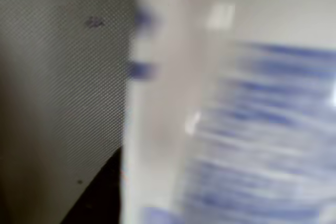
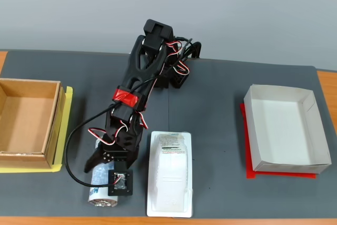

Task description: Pick the can and put it in the brown box

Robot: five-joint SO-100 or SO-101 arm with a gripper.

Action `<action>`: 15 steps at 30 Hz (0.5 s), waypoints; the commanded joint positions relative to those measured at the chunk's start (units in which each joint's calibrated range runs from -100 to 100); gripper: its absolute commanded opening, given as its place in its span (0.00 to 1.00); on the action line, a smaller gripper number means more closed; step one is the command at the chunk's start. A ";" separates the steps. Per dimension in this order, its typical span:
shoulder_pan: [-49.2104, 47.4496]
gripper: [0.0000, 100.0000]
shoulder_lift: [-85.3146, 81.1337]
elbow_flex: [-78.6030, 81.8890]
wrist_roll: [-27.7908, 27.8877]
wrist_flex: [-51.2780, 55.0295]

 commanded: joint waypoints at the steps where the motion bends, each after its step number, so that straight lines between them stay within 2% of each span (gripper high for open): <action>1: 0.78 0.21 -0.59 -3.10 0.03 -0.49; 8: 1.03 0.12 -0.59 -3.01 -0.02 -0.49; 15: 0.70 0.11 -0.93 -2.55 -0.02 -0.49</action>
